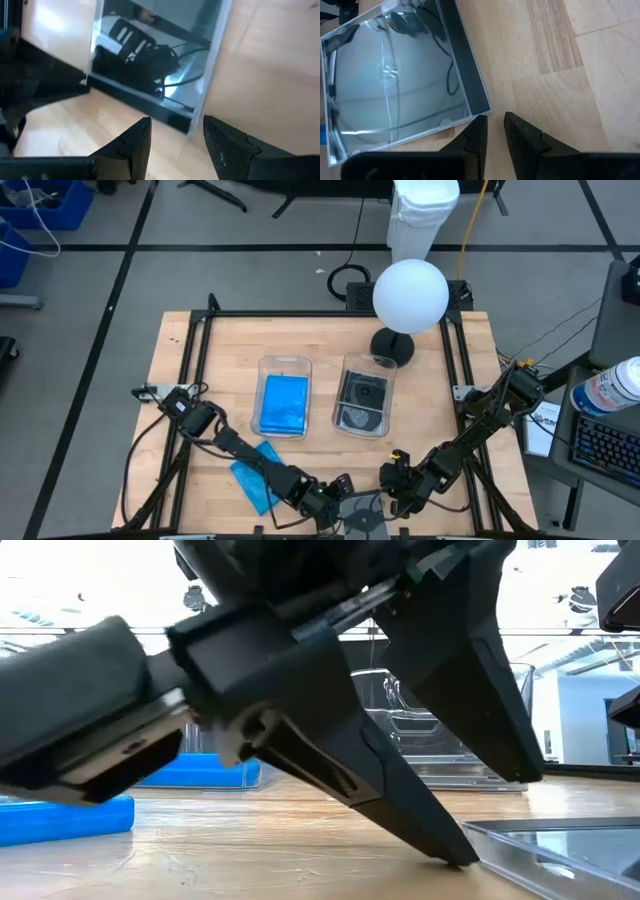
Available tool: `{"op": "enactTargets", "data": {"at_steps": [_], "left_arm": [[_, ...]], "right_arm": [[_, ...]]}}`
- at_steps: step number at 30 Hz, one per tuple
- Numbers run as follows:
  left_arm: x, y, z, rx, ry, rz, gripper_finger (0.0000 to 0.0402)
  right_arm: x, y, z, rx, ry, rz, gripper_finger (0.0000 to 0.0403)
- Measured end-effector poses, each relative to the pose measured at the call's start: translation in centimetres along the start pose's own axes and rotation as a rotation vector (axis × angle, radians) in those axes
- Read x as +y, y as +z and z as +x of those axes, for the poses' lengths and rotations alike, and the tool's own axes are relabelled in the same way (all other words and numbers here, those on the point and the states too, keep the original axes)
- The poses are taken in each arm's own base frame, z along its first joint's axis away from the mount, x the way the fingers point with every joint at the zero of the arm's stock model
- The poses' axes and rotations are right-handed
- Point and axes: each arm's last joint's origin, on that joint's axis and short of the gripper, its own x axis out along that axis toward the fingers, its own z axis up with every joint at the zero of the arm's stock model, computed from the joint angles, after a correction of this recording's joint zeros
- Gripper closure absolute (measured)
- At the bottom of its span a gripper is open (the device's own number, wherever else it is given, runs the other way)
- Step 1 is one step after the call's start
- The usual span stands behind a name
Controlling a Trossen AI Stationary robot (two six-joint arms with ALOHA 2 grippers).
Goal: Pick & place jewel cases by type
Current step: Put the black CD case into the right transparent bin
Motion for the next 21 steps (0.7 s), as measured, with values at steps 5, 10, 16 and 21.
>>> {"op": "enactTargets", "data": {"at_steps": [5,10,16,21], "left_arm": [[-0.2,0.4,-0.1,-0.015,0.007,0.028,0.0215],[-0.1,0.2,-0.1,0.043,0.058,0.033,0.0215],[0.0,-0.2,-0.1,0.146,0.132,0.047,0.0215],[-0.2,-0.2,-0.2,0.184,0.149,0.068,0.0215]], "right_arm": [[-0.3,-0.2,0.0,0.007,-0.036,-0.009,0.0339],[-0.7,-0.2,-0.2,0.018,-0.072,-0.010,0.0350],[-1.6,-0.1,-2.4,0.041,-0.129,-0.024,0.0384],[-1.0,0.1,-5.3,-0.008,-0.058,-0.035,0.0400]]}}
